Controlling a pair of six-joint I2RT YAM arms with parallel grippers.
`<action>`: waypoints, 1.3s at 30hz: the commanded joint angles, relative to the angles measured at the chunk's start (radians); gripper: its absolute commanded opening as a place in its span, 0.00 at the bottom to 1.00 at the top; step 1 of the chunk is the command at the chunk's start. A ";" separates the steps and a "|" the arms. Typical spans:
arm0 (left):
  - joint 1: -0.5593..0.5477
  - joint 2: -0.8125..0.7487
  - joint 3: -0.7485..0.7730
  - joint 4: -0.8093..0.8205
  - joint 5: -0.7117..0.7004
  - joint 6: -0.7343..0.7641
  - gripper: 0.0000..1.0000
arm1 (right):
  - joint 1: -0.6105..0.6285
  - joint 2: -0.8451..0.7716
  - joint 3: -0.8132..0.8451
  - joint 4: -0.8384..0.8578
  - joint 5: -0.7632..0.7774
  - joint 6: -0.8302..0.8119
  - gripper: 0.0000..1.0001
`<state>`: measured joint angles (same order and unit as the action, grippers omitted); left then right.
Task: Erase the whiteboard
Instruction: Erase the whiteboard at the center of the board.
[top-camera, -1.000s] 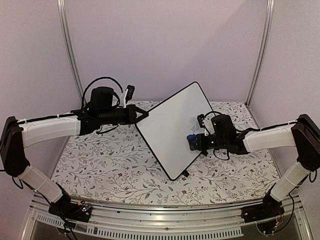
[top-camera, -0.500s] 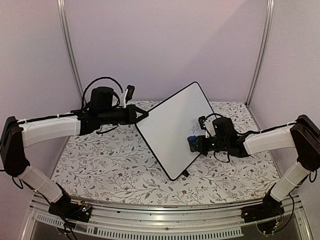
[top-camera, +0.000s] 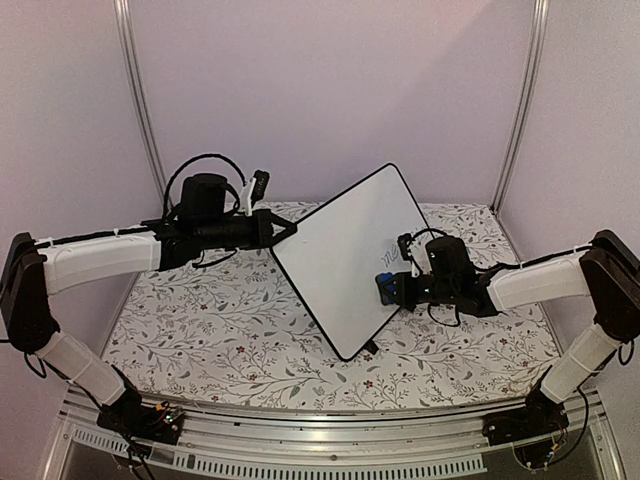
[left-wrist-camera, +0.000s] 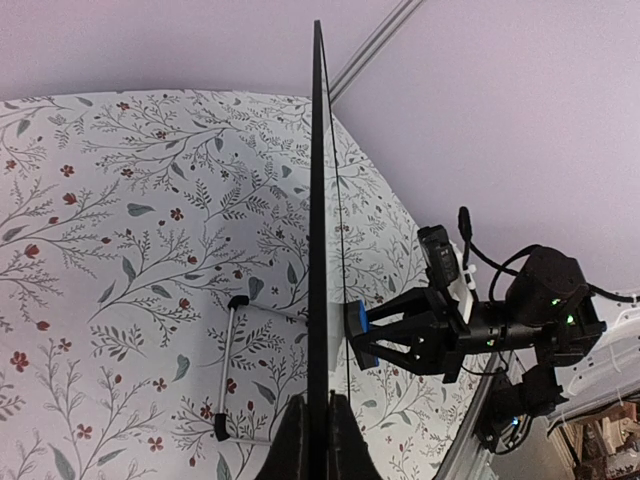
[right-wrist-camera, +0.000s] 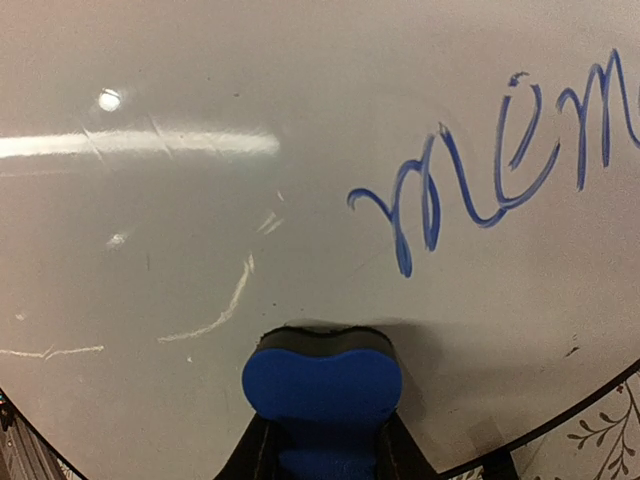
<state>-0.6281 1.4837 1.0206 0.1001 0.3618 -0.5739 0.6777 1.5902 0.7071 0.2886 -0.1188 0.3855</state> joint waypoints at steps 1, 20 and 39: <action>-0.025 -0.023 -0.010 0.013 0.051 0.038 0.00 | -0.003 0.014 -0.027 -0.045 -0.020 0.010 0.15; -0.024 -0.018 -0.010 0.013 0.047 0.039 0.00 | -0.003 0.015 -0.038 -0.037 -0.024 0.014 0.15; -0.025 0.003 -0.008 0.013 0.050 0.039 0.00 | -0.003 0.013 -0.064 -0.025 -0.036 0.011 0.15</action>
<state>-0.6281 1.4837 1.0203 0.1005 0.3611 -0.5739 0.6773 1.5852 0.6662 0.3122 -0.1295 0.3901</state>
